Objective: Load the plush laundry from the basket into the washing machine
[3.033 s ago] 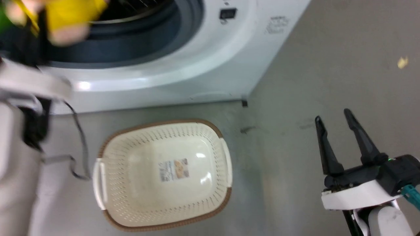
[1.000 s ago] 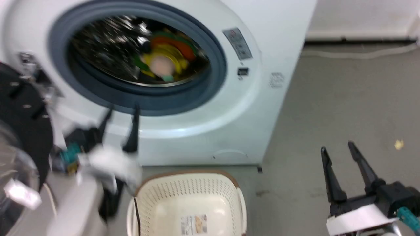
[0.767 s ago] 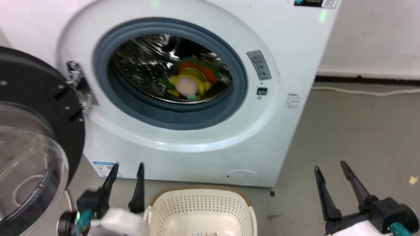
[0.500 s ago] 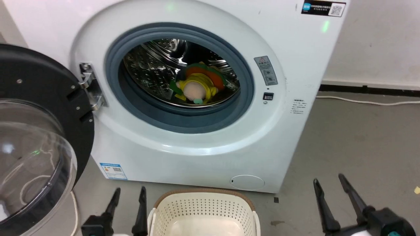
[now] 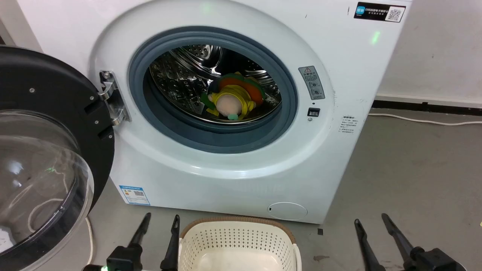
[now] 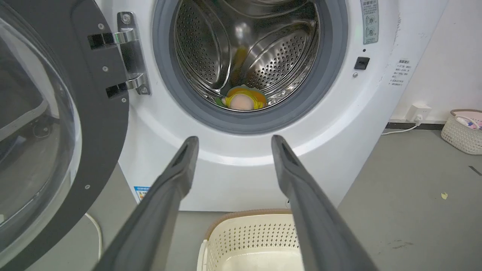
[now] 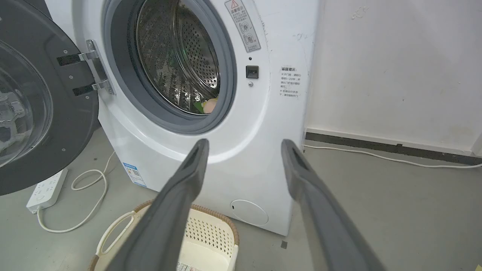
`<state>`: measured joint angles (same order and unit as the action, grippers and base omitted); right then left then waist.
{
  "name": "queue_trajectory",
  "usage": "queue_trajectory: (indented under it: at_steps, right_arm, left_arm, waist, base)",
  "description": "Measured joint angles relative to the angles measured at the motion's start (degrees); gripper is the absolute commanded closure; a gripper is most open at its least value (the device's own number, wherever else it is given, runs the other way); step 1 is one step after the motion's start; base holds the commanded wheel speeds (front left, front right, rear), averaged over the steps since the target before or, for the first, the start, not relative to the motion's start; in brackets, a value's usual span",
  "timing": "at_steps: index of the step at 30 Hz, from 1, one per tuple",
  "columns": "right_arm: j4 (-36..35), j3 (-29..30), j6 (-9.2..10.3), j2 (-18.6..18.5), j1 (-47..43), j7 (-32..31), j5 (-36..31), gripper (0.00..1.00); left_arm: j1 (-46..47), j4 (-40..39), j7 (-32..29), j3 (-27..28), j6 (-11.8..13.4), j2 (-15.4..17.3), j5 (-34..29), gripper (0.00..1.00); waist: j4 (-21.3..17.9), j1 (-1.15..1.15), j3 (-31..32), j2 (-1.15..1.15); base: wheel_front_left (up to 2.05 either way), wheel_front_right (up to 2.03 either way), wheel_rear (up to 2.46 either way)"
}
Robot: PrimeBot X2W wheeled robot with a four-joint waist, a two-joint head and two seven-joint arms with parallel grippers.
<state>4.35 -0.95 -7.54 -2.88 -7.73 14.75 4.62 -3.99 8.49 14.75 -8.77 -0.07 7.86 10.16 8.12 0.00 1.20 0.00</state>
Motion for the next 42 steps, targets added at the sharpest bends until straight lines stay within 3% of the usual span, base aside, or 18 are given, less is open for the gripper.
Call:
queue_trajectory:
  at_steps: [1,42]
  right_arm:
    - [0.02,-0.01,0.0,0.0,0.01,-0.02,-0.01,1.0]
    - [-0.86,0.27,0.0,0.0,1.2,-4.13,-0.82,1.0]
  left_arm:
    - [0.04,-0.19,-0.03,0.02,-0.1,-0.01,-0.34,1.0]
    - [0.46,-2.19,-4.16,2.26,-0.09,-1.33,-2.83,1.0]
  waist:
    - [-0.03,0.0,-0.03,0.0]
    - [-2.37,0.01,-0.37,0.0]
  base:
    - [0.0,0.0,0.0]
    - [0.0,0.0,0.0]
